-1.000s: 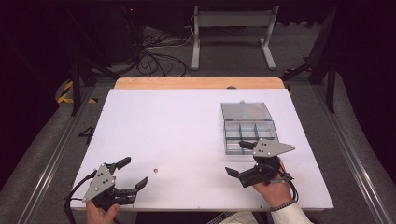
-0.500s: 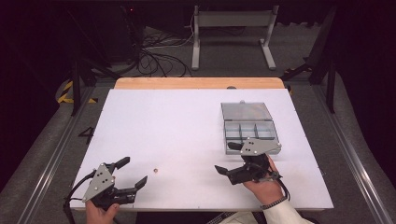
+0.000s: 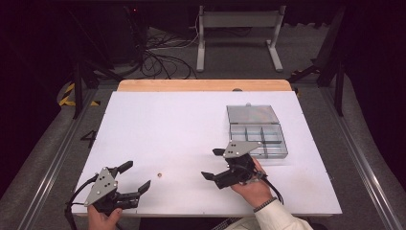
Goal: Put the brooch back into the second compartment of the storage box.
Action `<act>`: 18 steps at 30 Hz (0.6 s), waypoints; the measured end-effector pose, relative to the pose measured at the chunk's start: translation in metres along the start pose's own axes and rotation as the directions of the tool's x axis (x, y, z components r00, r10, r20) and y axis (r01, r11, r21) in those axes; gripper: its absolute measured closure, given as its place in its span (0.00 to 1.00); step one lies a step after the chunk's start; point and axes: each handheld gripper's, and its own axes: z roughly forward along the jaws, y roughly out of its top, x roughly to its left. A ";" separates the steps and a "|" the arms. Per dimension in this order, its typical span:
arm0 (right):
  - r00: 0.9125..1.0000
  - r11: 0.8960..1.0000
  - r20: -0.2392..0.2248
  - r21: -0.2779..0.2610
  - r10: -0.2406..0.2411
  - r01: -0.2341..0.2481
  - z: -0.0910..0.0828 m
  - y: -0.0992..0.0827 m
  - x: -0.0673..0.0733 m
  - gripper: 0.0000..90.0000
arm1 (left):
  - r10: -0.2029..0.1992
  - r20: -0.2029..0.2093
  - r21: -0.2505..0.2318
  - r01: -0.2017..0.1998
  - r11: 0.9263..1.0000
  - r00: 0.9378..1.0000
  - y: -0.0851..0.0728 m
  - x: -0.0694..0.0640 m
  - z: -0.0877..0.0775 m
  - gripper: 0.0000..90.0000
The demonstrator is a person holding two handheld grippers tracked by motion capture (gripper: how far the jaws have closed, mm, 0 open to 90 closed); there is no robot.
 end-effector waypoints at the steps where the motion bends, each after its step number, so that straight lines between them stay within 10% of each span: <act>1: 1.000 1.000 -0.004 0.003 -0.002 0.002 0.004 0.001 0.001 0.19 | 0.000 -0.001 0.001 0.000 1.000 1.000 0.000 0.000 0.000 0.19; 18: 0.999 0.999 -0.042 0.044 -0.010 0.012 0.056 0.013 0.010 0.23 | -0.012 -0.028 0.024 0.012 1.000 1.000 -0.001 0.003 0.000 0.19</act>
